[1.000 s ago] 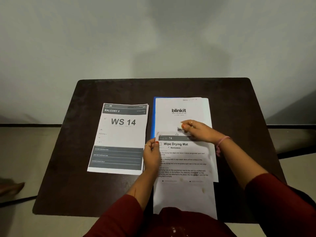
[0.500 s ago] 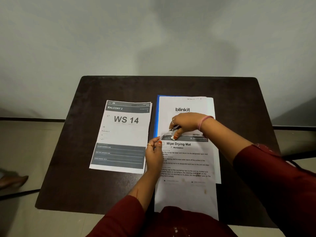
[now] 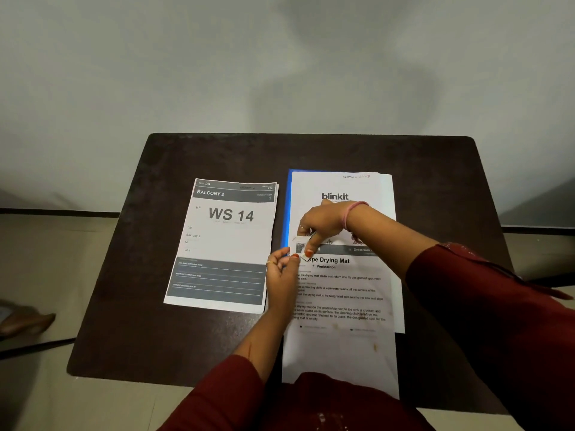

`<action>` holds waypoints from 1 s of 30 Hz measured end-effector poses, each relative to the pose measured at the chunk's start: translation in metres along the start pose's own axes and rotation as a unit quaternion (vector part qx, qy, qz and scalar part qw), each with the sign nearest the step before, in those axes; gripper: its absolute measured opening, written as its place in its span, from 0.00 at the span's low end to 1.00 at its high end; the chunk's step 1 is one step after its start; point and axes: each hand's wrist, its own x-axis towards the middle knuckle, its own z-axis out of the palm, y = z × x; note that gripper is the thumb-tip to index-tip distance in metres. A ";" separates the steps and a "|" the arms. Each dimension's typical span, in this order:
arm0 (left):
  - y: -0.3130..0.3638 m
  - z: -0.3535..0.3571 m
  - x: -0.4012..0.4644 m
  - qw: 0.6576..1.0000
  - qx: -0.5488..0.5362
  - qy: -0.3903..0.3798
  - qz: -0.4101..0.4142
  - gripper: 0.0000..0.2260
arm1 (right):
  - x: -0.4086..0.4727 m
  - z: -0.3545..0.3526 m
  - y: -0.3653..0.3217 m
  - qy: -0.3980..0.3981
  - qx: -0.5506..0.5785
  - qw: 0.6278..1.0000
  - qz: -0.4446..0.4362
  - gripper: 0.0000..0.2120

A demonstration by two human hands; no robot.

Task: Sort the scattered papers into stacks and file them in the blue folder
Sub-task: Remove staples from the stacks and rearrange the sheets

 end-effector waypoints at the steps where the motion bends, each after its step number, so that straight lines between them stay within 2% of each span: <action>1: 0.001 -0.001 0.000 1.000 -0.005 -0.007 -0.006 0.08 | 0.001 -0.001 -0.001 0.000 -0.004 1.000 -0.002 0.23; 5: 0.008 -0.001 -0.005 0.999 -0.011 -0.051 -0.011 0.12 | 0.005 -0.002 -0.004 -0.006 -0.034 0.999 -0.012 0.19; 11: 0.011 -0.006 -0.005 0.995 0.049 -0.087 0.003 0.06 | 0.009 -0.003 -0.006 -0.021 -0.043 0.998 -0.030 0.18; 14: 0.008 -0.012 -0.001 0.994 0.037 -0.103 -0.009 0.15 | 0.010 -0.002 -0.006 -0.027 -0.027 0.999 -0.038 0.20; 16: 0.006 -0.015 0.000 0.994 0.033 -0.101 -0.008 0.18 | 0.011 -0.002 -0.007 -0.028 -0.029 0.998 -0.047 0.18; 23: 0.001 -0.011 0.004 0.997 0.053 -0.056 0.009 0.11 | 0.012 0.007 -0.005 -0.008 -0.075 0.996 -0.054 0.17; 27: -0.001 -0.007 0.006 0.996 0.084 -0.024 0.023 0.12 | 0.010 0.008 -0.007 0.020 -0.105 0.992 -0.064 0.17; 30: -0.001 -0.007 0.007 0.997 0.074 -0.033 0.016 0.11 | 0.008 0.009 -0.005 0.016 -0.074 0.995 -0.058 0.14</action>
